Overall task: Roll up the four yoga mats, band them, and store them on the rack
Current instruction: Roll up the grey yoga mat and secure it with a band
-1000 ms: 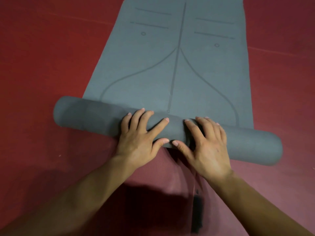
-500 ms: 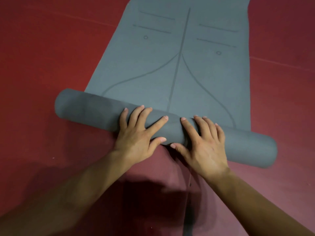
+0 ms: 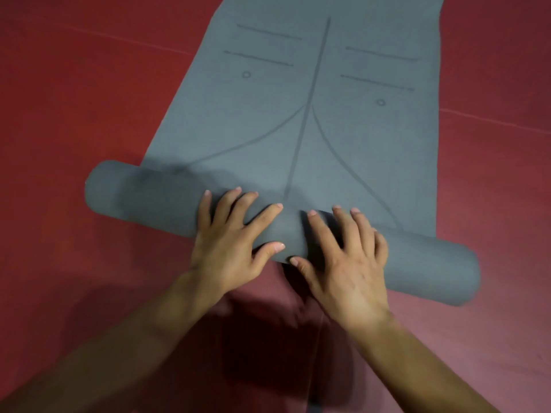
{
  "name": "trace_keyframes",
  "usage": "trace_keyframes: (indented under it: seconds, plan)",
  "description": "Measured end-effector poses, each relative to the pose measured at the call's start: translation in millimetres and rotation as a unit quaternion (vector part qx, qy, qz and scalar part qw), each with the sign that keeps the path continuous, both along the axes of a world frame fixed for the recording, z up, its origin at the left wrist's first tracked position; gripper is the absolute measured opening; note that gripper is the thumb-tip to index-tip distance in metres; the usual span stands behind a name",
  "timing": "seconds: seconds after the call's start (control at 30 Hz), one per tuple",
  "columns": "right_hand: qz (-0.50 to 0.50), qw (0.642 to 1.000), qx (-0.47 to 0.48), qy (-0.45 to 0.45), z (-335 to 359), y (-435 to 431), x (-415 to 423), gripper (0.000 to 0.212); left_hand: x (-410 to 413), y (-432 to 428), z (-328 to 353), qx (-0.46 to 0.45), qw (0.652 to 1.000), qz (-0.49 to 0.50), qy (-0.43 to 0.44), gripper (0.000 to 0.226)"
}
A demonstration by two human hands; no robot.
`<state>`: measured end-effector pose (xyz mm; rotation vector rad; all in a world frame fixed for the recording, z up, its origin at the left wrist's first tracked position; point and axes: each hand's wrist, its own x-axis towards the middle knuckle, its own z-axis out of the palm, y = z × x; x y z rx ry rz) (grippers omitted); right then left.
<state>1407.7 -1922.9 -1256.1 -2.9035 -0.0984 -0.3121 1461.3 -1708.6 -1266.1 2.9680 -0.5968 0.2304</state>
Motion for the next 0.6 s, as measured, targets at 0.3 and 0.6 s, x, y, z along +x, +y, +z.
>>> trace_keyframes:
  seconds: [0.3,0.6]
  plan:
    - [0.007,0.999,-0.014,0.035,0,-5,12,0.074,14,7,27,0.055,0.994,-0.066,0.062,0.082]
    - [0.023,1.0,-0.002,0.022,4,-12,36,0.077,42,11,7,0.071,0.991,-0.109,-0.005,0.079]
